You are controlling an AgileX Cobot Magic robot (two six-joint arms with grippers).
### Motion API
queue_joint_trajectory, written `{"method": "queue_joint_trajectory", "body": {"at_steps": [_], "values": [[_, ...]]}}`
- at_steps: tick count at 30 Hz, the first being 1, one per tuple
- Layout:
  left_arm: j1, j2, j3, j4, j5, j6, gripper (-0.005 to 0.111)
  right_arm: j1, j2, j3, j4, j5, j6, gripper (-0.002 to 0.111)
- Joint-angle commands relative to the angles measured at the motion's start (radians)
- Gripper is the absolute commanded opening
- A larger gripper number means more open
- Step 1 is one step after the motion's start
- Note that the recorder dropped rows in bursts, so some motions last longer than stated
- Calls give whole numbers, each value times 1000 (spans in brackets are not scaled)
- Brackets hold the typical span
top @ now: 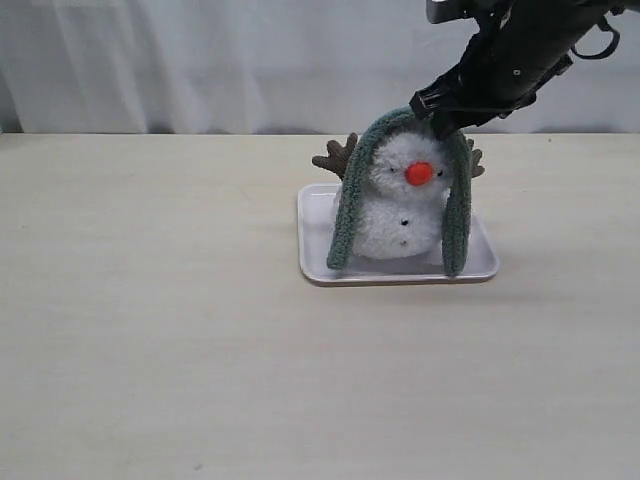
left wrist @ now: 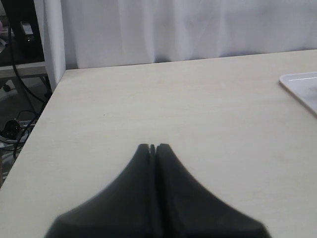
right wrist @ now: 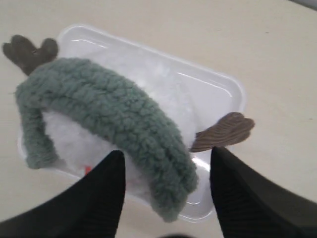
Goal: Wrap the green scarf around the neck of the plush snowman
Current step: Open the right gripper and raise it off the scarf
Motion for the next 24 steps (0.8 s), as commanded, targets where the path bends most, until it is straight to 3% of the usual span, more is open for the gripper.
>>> {"method": "queue_joint_trajectory", "body": {"at_steps": [1,4,8,13,24], "values": [[1,-2,2,-2,-13,-2,0,-53,-2,-9,197,-44,-152,50],[1,-2,2,-2,-13,-2,0,-53,-2,-9,63,-152,-58,50],[1,-2,2,-2,-12,-2,0,-53,0,-9,37,-183,-75,45],[1,-2,2,-2,-12,-2,0,-53,-2,-9,96,-90,-260,45],[1,-2,2,-2,-14,-2,0,-134,-32,-34,311,95,-340,45]]}}
